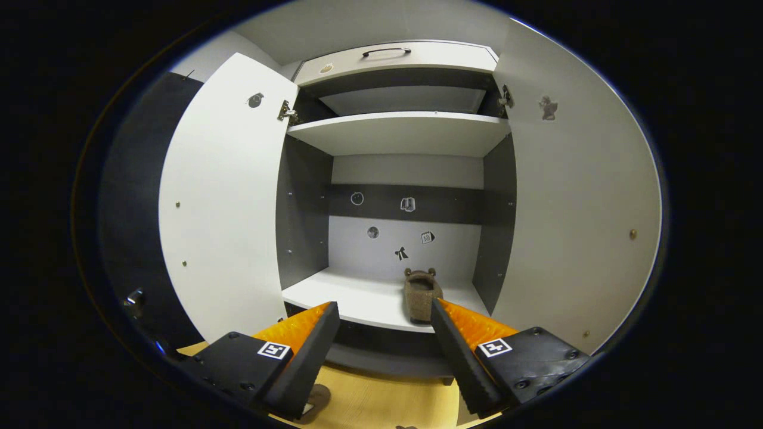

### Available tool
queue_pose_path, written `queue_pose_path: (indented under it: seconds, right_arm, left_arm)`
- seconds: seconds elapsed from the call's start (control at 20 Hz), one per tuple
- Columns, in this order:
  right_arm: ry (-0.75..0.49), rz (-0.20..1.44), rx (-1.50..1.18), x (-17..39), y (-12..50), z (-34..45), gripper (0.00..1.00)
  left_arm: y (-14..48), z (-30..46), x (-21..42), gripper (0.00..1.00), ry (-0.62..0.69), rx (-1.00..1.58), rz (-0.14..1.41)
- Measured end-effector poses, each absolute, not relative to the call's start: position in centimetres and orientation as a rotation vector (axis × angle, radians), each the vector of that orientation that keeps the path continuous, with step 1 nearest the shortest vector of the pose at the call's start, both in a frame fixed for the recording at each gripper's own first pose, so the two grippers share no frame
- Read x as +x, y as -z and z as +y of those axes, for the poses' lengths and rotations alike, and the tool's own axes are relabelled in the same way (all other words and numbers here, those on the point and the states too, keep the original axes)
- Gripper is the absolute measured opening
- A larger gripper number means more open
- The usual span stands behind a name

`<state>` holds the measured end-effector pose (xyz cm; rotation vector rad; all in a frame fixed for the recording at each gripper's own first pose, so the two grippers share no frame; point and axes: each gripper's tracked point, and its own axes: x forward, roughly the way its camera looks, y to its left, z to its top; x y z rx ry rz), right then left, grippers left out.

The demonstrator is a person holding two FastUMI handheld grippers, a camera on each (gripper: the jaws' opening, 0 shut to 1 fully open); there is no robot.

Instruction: Grab one shoe with the right hand and put it into the shoe cabinet, grab the other shoe with the left hand and put it into the shoe cabinet; then close the right door with the right hand and the left door with the left hand.

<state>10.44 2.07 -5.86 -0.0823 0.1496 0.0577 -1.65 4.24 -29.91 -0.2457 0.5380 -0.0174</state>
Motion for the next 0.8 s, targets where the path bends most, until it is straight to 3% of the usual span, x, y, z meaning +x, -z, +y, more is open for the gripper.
queue_pose_path:
  seconds: [0.25,0.35,0.4,0.7,0.8]
  right_arm:
    - [-0.065,0.138,-0.09,7.4,5.4,2.2,0.98]
    - [-0.058,0.138,-0.111,6.7,4.7,1.9,0.98]
    - [-0.051,0.135,-0.123,6.6,4.5,1.6,0.98]
    - [-0.041,0.175,-0.133,6.1,5.5,0.3,0.98]
    - [-0.041,0.2,-0.144,6.1,6.3,-0.1,0.98]
  left_arm:
    - [38.8,5.4,-0.8,0.85,-0.011,-0.217,0.651]
    - [41.6,5.9,-0.3,0.74,-0.027,-0.206,0.681]
    - [42.8,6.2,0.0,0.73,-0.035,-0.186,0.696]
    - [46.4,7.7,2.4,0.67,-0.079,-0.173,0.71]
    - [47.0,8.1,3.3,0.54,-0.093,-0.181,0.703]
